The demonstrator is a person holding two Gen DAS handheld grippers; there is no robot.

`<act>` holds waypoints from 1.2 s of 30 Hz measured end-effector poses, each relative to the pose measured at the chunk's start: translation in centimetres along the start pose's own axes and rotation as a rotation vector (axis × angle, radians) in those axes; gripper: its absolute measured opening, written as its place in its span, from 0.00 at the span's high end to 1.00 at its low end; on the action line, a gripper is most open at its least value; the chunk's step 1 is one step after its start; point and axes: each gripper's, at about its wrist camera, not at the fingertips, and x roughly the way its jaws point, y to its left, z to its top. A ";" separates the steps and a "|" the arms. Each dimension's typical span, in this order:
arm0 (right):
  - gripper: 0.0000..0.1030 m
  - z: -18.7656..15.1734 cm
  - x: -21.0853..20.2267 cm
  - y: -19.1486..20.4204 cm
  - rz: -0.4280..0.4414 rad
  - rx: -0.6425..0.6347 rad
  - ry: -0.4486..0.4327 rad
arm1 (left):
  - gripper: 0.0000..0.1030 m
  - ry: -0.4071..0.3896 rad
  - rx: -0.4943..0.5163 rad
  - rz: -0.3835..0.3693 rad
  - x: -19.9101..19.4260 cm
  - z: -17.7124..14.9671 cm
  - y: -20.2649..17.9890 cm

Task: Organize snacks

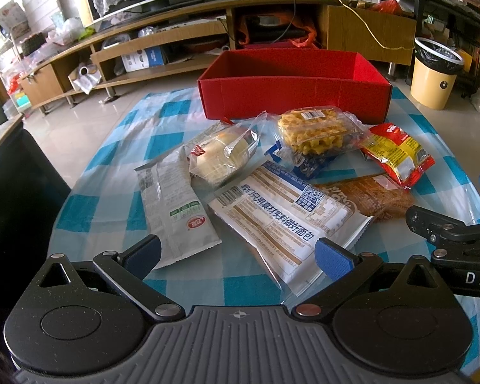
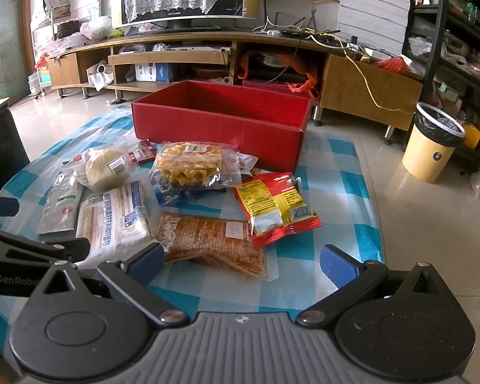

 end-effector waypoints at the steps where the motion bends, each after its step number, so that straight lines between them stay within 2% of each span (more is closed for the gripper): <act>1: 0.02 0.1 0.0 0.0 0.005 0.001 0.002 | 0.00 -0.002 0.000 0.001 0.0 0.0 0.1; 10: 0.02 0.7 0.0 0.2 0.024 -0.002 0.001 | 0.00 0.000 -0.011 -0.006 -0.1 0.5 1.0; 17: 0.02 1.7 0.8 1.4 0.064 -0.035 0.013 | 0.00 0.011 -0.043 -0.003 0.5 1.3 2.9; 21: 0.02 2.3 1.3 2.2 0.092 -0.063 0.018 | 0.00 -0.013 -0.053 0.004 0.3 2.4 4.6; 25: 0.02 2.9 2.2 3.1 0.155 -0.079 0.049 | 0.00 -0.037 -0.068 0.008 0.1 3.4 6.2; 31: 0.02 3.9 3.7 6.0 0.207 -0.178 0.055 | 0.00 -0.020 -0.112 0.010 0.6 3.9 7.8; 36: 0.02 4.8 5.4 8.3 0.299 -0.250 0.087 | 0.00 -0.009 -0.141 0.010 0.9 4.1 8.7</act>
